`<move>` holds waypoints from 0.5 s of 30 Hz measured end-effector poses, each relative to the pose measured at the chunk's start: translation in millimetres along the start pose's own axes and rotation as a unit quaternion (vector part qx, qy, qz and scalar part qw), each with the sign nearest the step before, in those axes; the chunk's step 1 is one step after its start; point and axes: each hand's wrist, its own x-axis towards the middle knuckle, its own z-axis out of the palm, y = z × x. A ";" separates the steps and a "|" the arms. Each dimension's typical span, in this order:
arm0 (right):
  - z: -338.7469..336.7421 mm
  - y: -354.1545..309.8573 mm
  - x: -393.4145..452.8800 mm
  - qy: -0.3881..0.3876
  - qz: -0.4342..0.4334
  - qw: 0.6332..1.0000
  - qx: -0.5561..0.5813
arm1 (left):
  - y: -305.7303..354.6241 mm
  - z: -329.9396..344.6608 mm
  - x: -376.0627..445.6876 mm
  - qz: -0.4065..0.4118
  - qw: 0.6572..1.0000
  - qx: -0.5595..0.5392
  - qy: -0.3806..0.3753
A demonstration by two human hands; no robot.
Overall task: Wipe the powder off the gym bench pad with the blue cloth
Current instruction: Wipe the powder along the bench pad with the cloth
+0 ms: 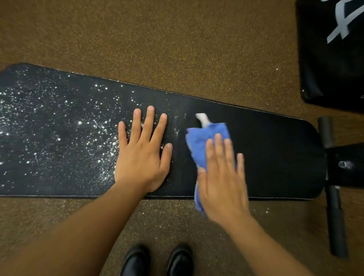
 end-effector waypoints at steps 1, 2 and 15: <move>-3.4 10.6 8.9 0.009 0.056 0.998 0.001 | 0.2 -0.4 -0.5 0.000 1.000 0.001 -0.001; -6.9 15.0 23.0 0.025 0.106 0.994 0.006 | 0.5 -0.6 -0.8 -0.001 1.000 0.002 0.000; 4.1 -20.2 5.3 0.012 -0.019 1.000 0.013 | -0.8 0.0 -0.1 0.002 1.000 -0.006 -0.001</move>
